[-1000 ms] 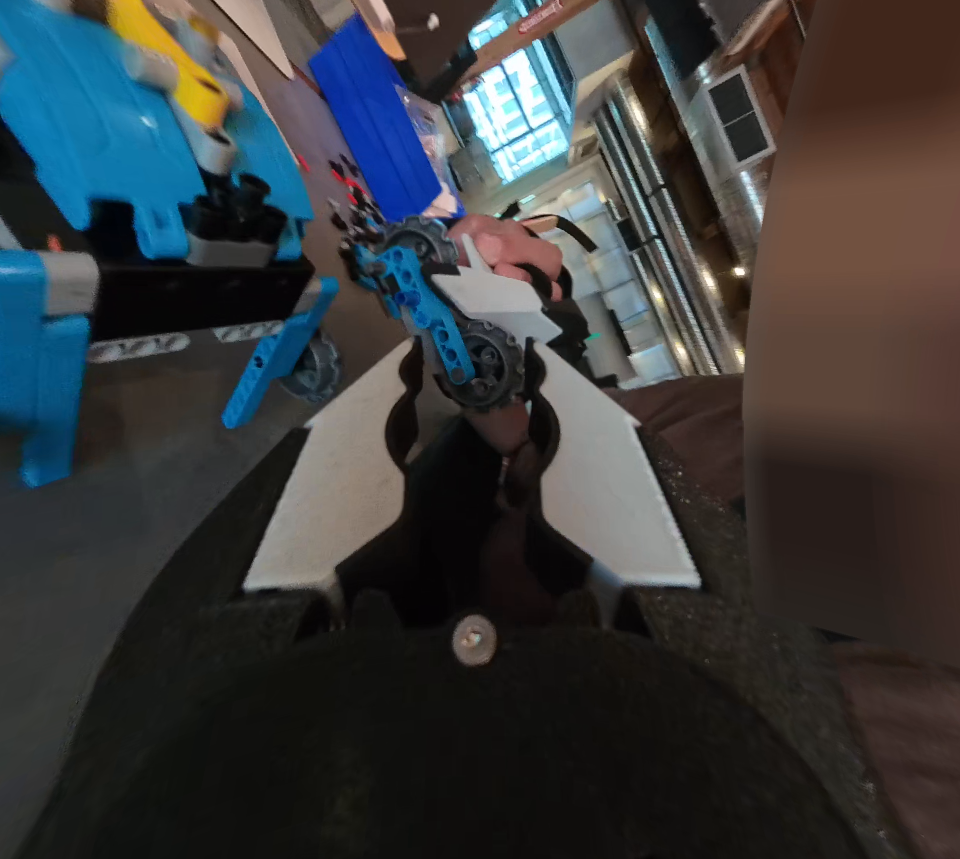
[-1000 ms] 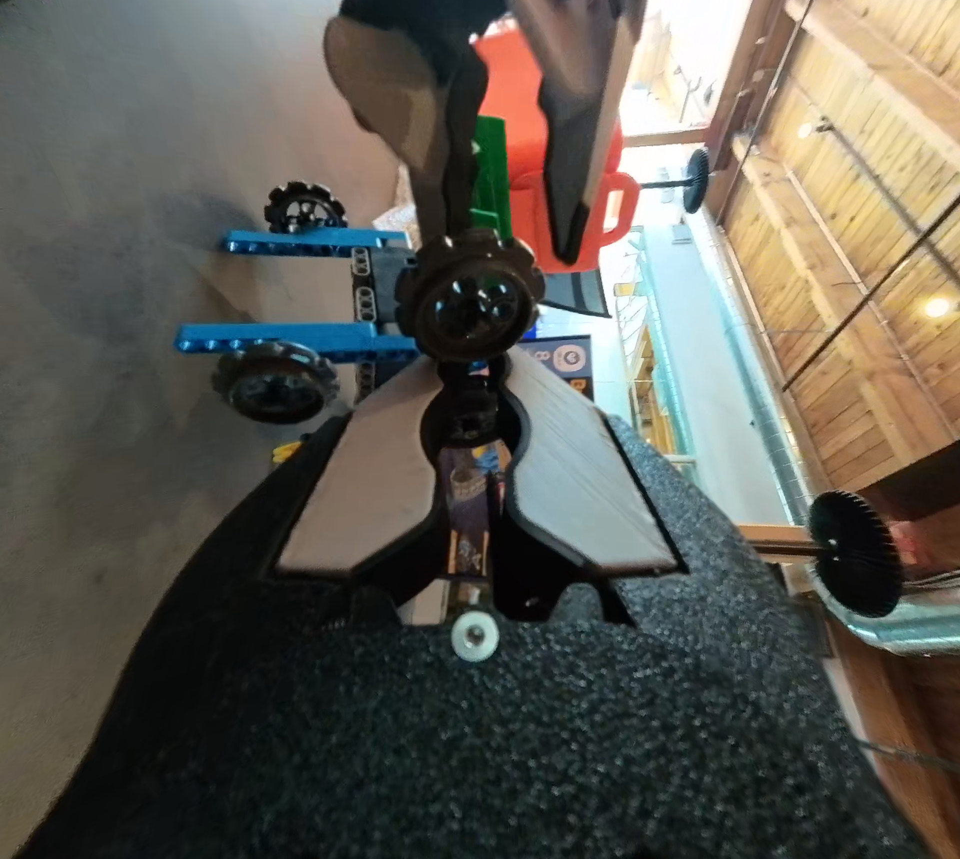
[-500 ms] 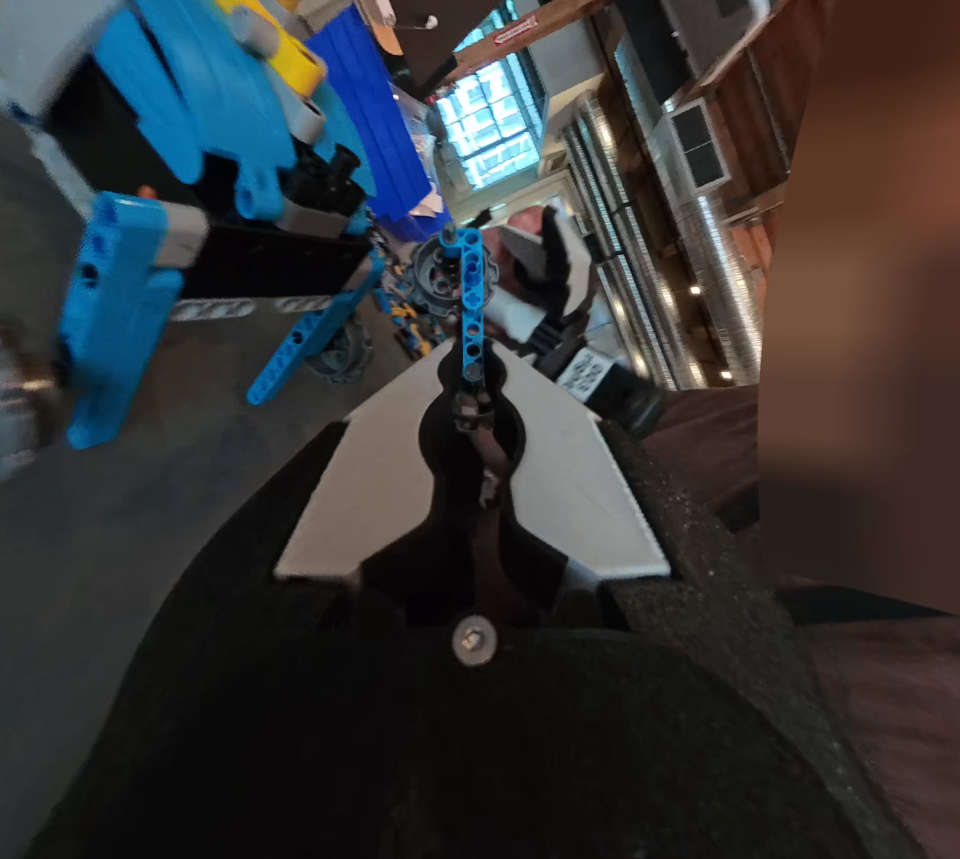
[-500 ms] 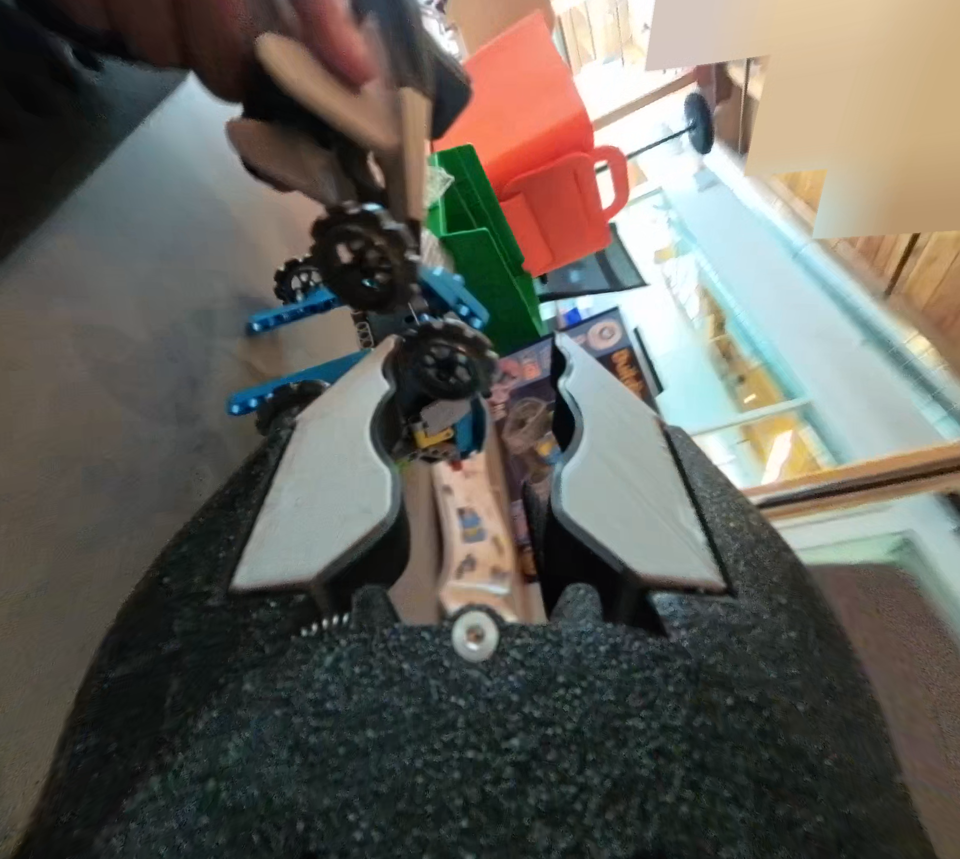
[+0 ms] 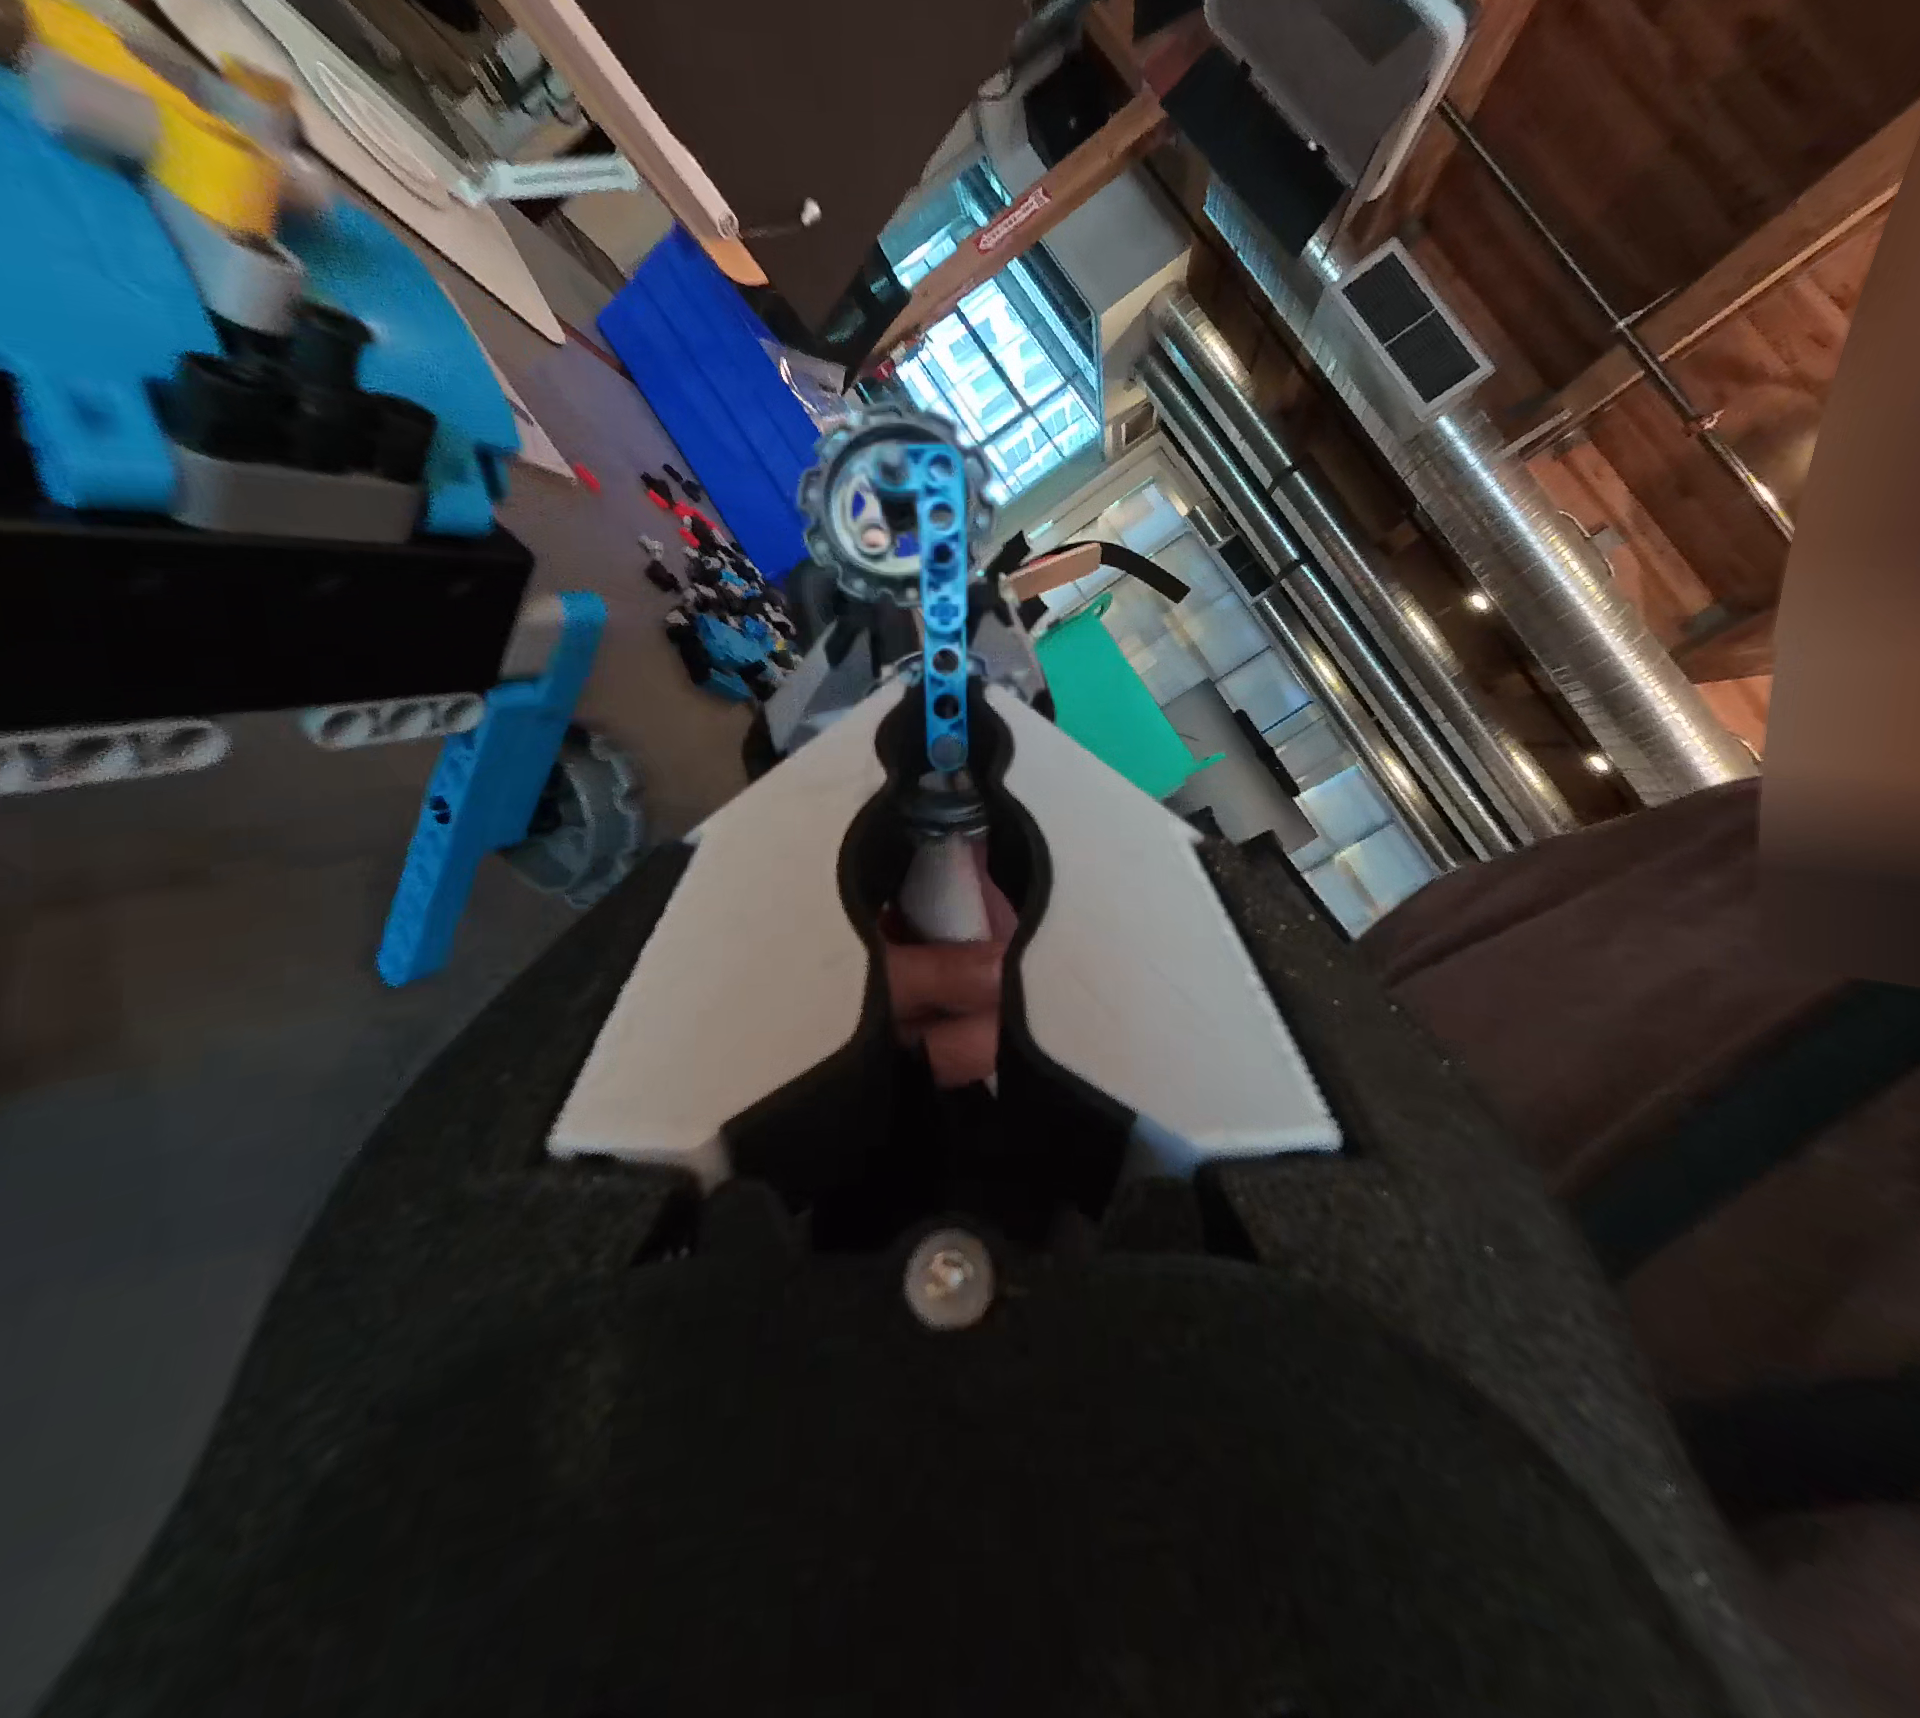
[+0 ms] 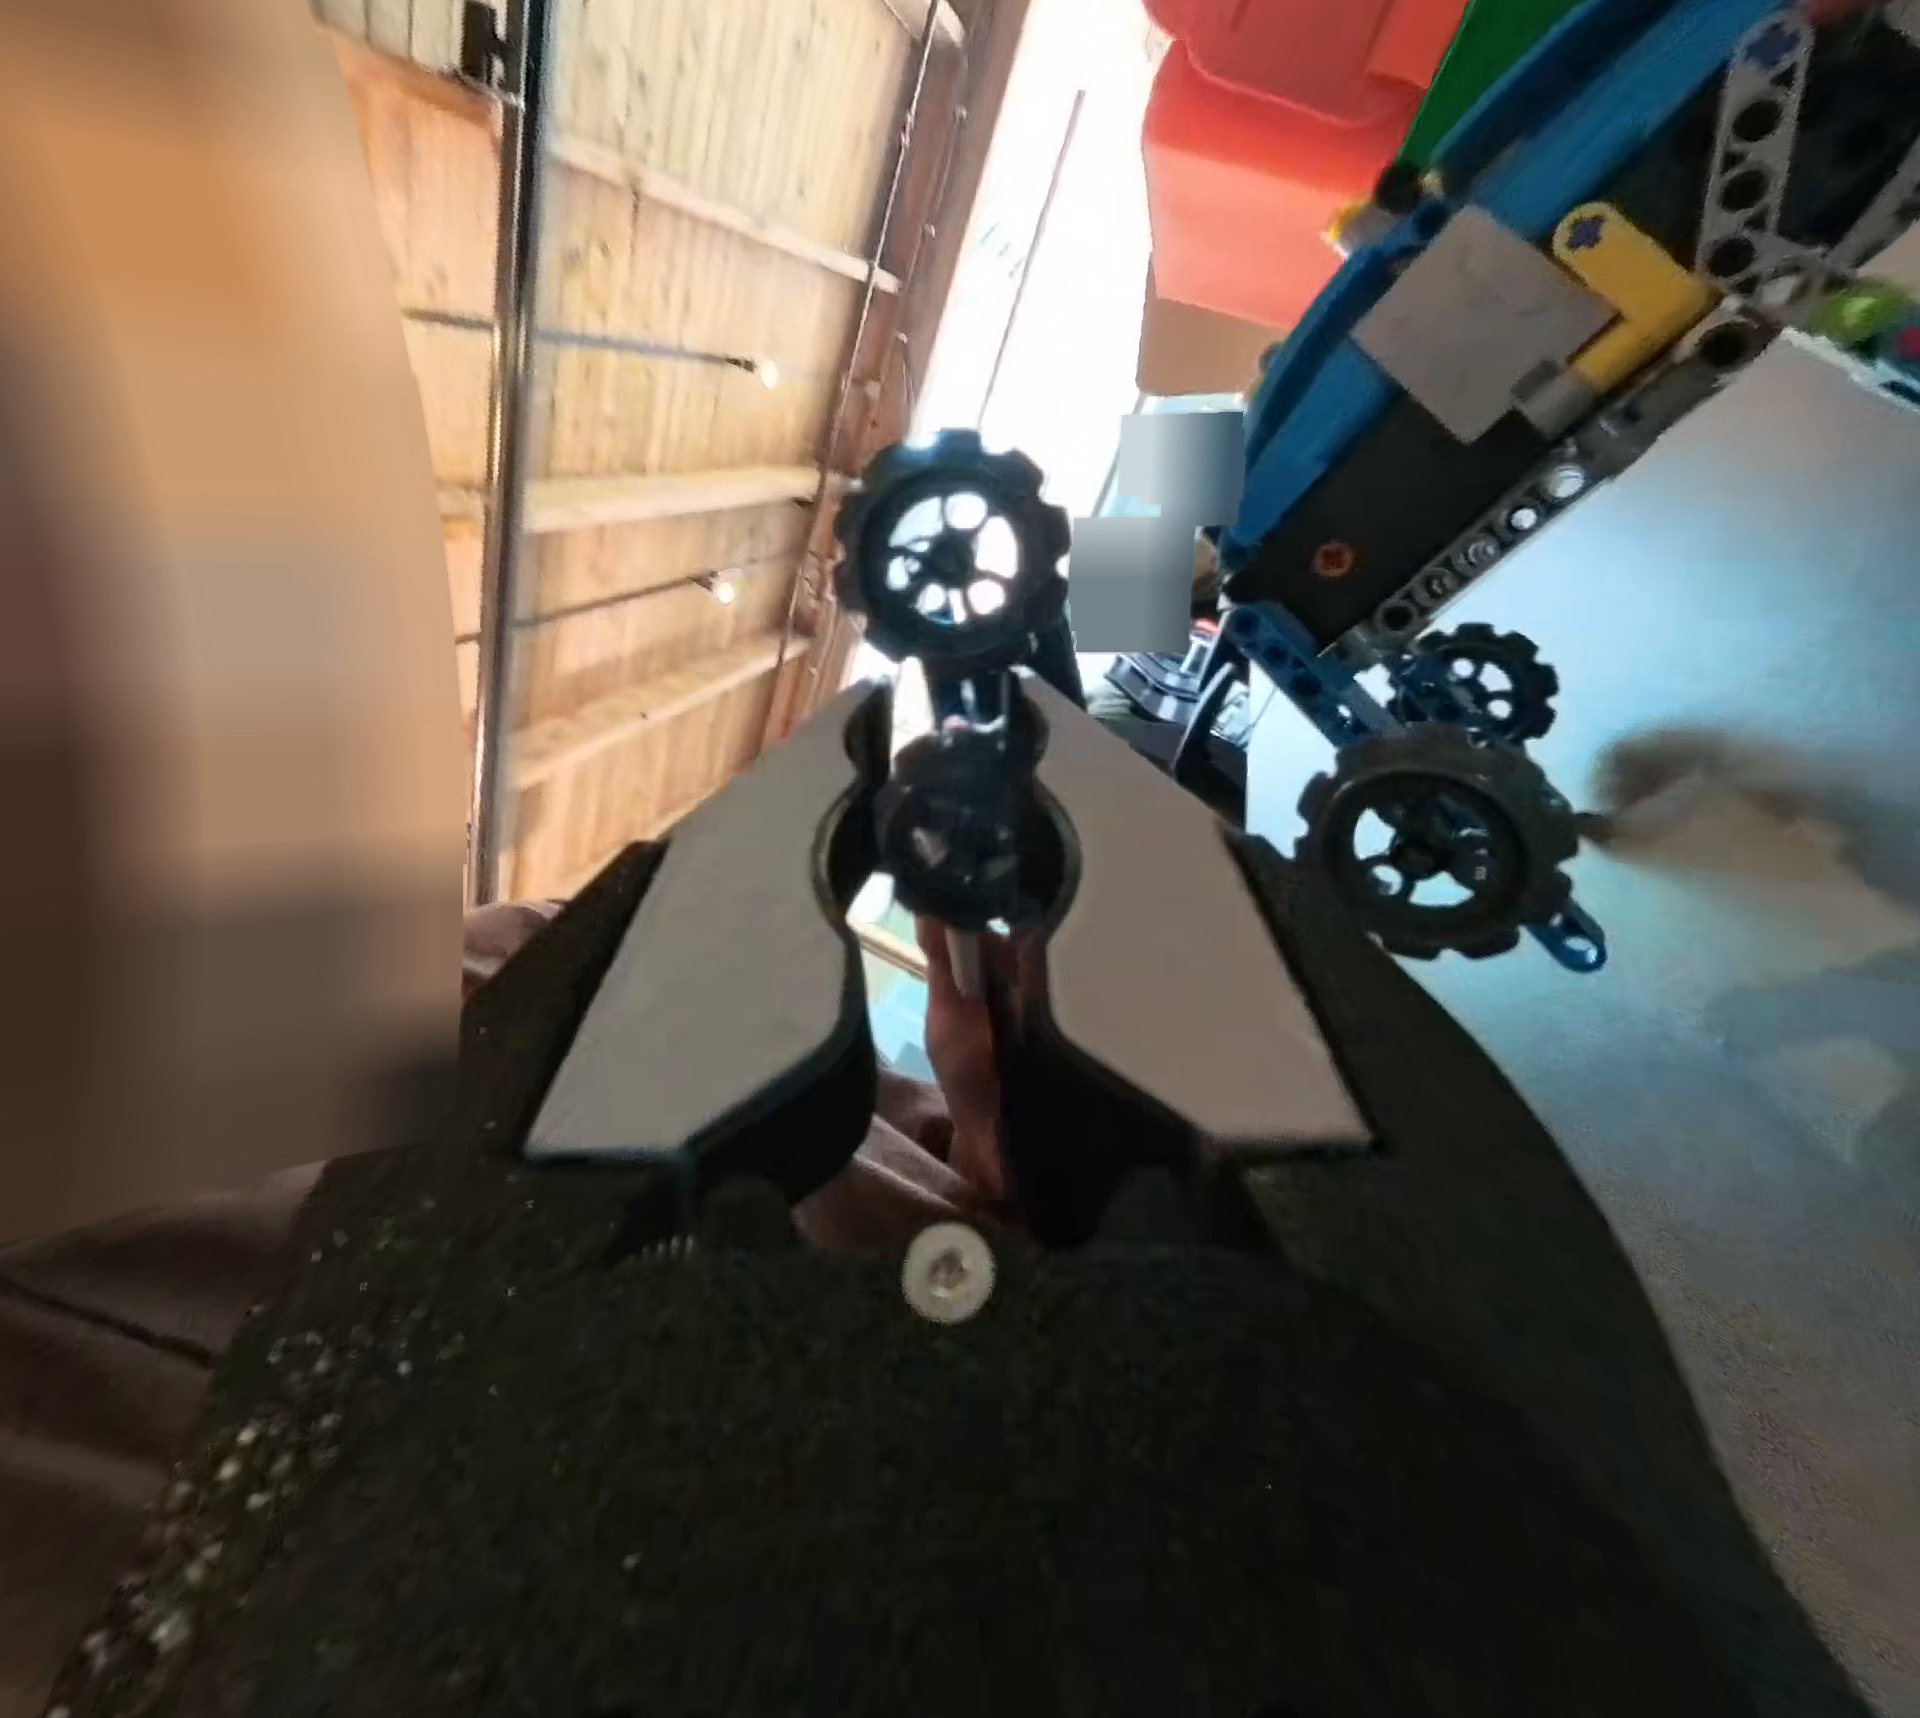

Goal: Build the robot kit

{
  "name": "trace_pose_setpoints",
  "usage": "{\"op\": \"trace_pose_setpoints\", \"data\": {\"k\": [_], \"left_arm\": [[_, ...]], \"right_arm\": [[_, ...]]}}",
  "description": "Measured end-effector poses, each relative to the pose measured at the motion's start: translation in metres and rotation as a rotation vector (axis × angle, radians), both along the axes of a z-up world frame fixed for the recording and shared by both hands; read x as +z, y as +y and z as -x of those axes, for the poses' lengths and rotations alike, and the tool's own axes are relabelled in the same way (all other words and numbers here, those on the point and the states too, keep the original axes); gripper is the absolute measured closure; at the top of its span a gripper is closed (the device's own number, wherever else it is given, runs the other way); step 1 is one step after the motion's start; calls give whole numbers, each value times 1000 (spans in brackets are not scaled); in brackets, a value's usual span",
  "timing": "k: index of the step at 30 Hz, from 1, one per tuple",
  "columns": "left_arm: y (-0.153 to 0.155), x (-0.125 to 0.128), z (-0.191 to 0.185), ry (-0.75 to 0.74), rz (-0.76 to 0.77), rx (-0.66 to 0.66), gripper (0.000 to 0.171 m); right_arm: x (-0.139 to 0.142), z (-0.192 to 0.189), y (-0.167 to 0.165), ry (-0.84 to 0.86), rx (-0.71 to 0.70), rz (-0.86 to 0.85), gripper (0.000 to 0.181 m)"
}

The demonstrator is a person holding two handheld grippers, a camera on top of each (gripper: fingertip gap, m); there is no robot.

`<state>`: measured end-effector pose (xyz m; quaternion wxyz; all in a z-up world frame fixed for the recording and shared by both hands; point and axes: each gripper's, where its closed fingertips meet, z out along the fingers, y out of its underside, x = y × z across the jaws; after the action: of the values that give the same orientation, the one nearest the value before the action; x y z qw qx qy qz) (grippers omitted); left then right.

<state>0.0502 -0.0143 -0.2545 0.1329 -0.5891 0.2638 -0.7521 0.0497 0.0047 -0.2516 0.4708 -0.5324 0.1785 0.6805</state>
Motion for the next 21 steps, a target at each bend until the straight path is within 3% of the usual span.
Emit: {"op": "trace_pose_setpoints", "data": {"k": [8, 13, 15, 18, 20, 21], "left_arm": [[-7, -11, -8, 92, 72, -103, 165], [-16, -22, -8, 185, -18, -224, 164], [-6, -32, 1, 261, -157, -230, 146], [32, -33, 27, 287, -406, -122, 141], [69, -47, 39, 381, -560, -38, 128], [81, -53, 41, 403, -612, -41, 134]], "right_arm": [[-8, -6, -4, -43, -4, -2, 166], [-16, -5, -6, -70, 49, 8, 173], [-18, -4, -5, -158, 36, 16, 176], [-22, -17, 0, -224, -22, 56, 176], [-29, -33, 6, -181, -86, 127, 176], [-34, -37, 9, -129, -97, 172, 176]]}}
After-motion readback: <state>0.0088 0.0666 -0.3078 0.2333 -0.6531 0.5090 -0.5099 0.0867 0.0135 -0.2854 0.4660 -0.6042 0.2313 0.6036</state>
